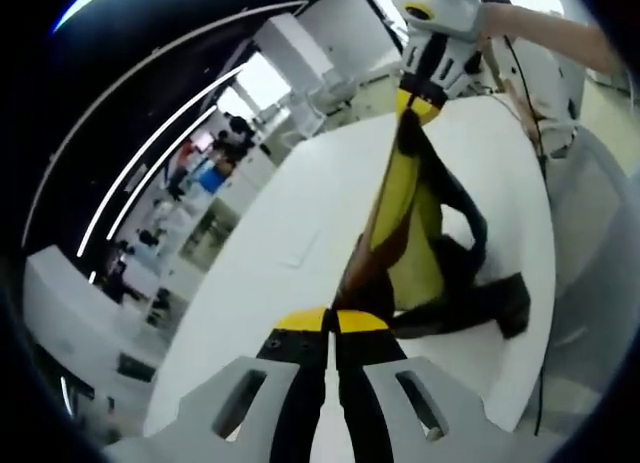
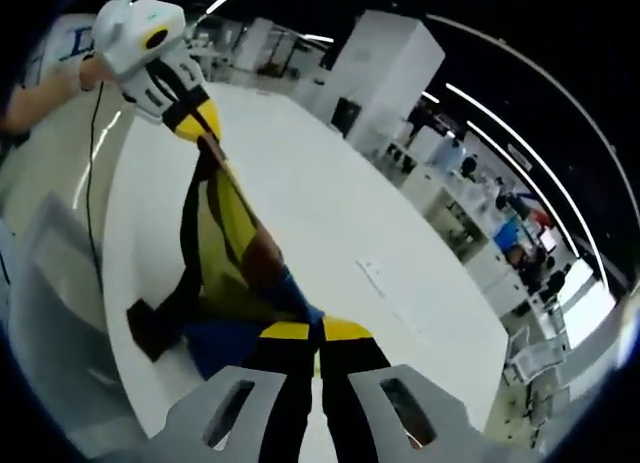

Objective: Fold the garment on the visible template until the final outline fits inside the template.

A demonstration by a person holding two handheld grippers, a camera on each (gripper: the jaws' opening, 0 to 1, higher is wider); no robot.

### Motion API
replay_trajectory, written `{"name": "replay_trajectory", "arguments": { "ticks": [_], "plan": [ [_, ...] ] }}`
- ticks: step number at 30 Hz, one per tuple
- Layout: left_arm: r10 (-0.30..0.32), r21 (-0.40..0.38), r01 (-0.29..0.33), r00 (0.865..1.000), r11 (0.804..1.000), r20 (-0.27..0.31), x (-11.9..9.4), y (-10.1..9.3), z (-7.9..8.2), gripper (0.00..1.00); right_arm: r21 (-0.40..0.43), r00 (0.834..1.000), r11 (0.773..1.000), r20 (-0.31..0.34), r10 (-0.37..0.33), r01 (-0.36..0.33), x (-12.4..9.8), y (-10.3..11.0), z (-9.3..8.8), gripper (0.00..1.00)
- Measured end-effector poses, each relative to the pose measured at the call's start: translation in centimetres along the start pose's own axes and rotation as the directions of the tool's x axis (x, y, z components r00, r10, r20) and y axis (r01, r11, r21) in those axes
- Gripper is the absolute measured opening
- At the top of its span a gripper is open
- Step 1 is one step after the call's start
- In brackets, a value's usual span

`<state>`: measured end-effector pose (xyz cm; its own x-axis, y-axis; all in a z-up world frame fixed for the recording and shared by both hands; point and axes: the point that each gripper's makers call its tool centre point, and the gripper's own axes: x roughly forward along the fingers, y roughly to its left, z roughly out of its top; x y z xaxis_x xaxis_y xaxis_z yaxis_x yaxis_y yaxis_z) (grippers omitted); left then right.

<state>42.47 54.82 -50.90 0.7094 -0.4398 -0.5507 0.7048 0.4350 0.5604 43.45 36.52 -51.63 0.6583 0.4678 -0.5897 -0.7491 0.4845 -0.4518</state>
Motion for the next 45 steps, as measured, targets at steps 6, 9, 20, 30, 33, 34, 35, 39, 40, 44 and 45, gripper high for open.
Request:
{"name": "replay_trajectory", "arguments": {
  "ticks": [6,9,20,30,33,34,35,39,40,44,45],
  "plan": [
    [0.012,0.024,-0.012,1.0,1.0,-0.005,-0.5,1.1,0.6,0.0,-0.029,1.0,1.0,-0.001,-0.004,0.004,-0.4,-0.3,0.8,0.01],
    [0.025,0.041,-0.025,1.0,0.999,-0.012,-0.8,1.7,0.8,0.0,-0.033,1.0,0.999,0.012,0.001,-0.001,-0.8,-0.4,1.6,0.01],
    [0.072,0.092,-0.071,0.997,0.993,-0.003,-2.2,3.6,2.2,0.0,-0.08,0.999,0.997,0.026,-0.019,0.021,-1.9,-1.8,3.6,0.01],
    [0.103,0.138,-0.103,0.995,0.985,0.01,-4.4,5.7,4.2,0.0,-0.133,0.998,0.99,0.049,-0.049,0.055,-3.5,-2.9,5.6,0.01],
    [0.116,0.157,-0.117,0.993,0.981,0.018,-5.2,6.1,4.8,0.0,-0.156,0.997,0.986,0.051,-0.05,0.057,-4.2,-3.1,6.3,0.01],
    [0.121,0.164,-0.122,0.992,0.979,0.018,-5.5,6.3,4.9,0.0,-0.166,0.997,0.984,0.056,-0.055,0.063,-4.5,-3.3,6.8,0.01],
    [0.125,0.168,-0.126,0.992,0.978,0.018,-5.7,6.4,5.1,0.0,-0.172,0.997,0.983,0.058,-0.058,0.067,-4.6,-3.4,7.0,0.01],
    [0.141,0.183,-0.143,0.99,0.973,0.023,-6.8,7.2,5.9,0.0,-0.202,0.996,0.976,0.06,-0.066,0.077,-5.4,-3.7,8.0,0.01],
    [0.145,0.187,-0.147,0.989,0.971,0.023,-7.0,7.4,5.9,0.0,-0.204,0.996,0.976,0.062,-0.066,0.078,-5.5,-3.7,8.1,0.01],
    [0.159,0.199,-0.16,0.987,0.967,0.018,-8.0,8.1,6.4,0.0,-0.202,0.994,0.976,0.088,-0.06,0.076,-6.4,-3.9,9.2,0.01],
    [0.168,0.199,-0.169,0.986,0.965,0.022,-8.3,8.4,6.7,0.0,-0.206,0.994,0.975,0.093,-0.062,0.08,-6.8,-4.0,9.5,0.01]
  ]
}}
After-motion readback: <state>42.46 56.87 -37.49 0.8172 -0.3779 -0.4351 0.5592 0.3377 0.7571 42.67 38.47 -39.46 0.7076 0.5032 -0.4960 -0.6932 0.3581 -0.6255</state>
